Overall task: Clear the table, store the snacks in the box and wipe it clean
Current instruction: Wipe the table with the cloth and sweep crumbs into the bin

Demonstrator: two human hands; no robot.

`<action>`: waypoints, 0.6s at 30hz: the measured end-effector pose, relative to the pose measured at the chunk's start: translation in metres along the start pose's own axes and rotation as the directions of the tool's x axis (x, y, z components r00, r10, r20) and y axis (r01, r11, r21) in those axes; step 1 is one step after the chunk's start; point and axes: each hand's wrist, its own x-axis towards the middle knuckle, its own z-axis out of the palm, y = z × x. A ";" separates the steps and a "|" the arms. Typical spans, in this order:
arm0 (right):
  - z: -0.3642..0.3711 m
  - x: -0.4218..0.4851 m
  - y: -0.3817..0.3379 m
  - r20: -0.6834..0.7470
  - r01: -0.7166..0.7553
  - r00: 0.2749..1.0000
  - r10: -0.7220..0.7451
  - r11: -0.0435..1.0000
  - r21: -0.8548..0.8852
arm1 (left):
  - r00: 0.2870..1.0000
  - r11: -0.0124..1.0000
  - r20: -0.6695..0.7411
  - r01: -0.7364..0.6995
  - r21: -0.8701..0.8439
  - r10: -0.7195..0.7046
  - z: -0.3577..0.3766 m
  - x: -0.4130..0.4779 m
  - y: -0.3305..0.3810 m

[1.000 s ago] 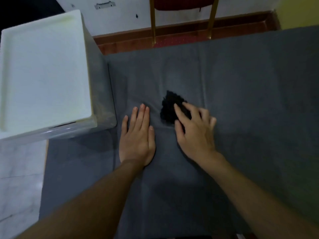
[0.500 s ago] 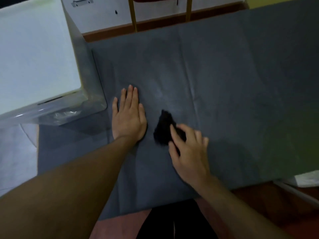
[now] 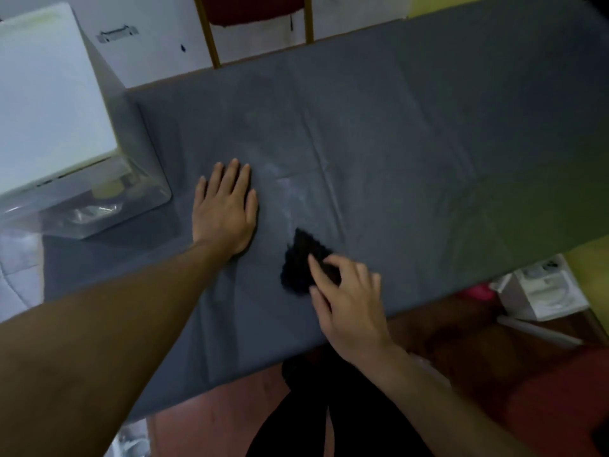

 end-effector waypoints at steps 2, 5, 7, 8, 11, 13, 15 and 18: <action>-0.004 -0.015 0.020 -0.005 0.039 0.999 -0.039 0.999 -0.004 | 0.998 0.999 0.043 0.037 -0.036 -0.036 -0.001 0.004 0.005; -0.015 0.013 0.059 -0.065 -0.135 0.989 0.130 0.988 -0.078 | 0.993 0.989 0.075 0.097 -0.111 -0.089 -0.003 0.010 0.023; -0.022 0.049 0.075 -0.114 -0.296 0.951 0.288 0.954 -0.058 | 0.995 0.994 0.081 0.058 -0.090 -0.051 0.001 0.009 0.043; -0.022 0.065 0.079 -0.117 -0.354 0.930 0.347 0.934 -0.045 | 0.996 0.996 0.084 0.034 -0.078 -0.027 0.005 0.008 0.054; -0.020 0.083 0.072 -0.099 -0.393 0.916 0.388 0.919 -0.039 | 0.994 0.995 0.088 0.072 -0.063 -0.067 0.018 0.008 0.081; -0.020 0.065 0.065 -0.079 -0.304 0.951 0.300 0.951 -0.050 | 0.990 0.992 0.080 0.118 -0.054 -0.114 0.023 0.014 0.087; -0.021 0.036 0.067 -0.050 -0.170 0.984 0.169 0.985 -0.032 | 0.990 0.991 0.076 0.124 -0.048 -0.120 0.024 0.020 0.088; -0.027 0.022 0.090 -0.038 -0.018 0.999 0.017 0.999 -0.034 | 0.993 0.994 0.081 0.092 -0.053 -0.088 0.023 0.039 0.089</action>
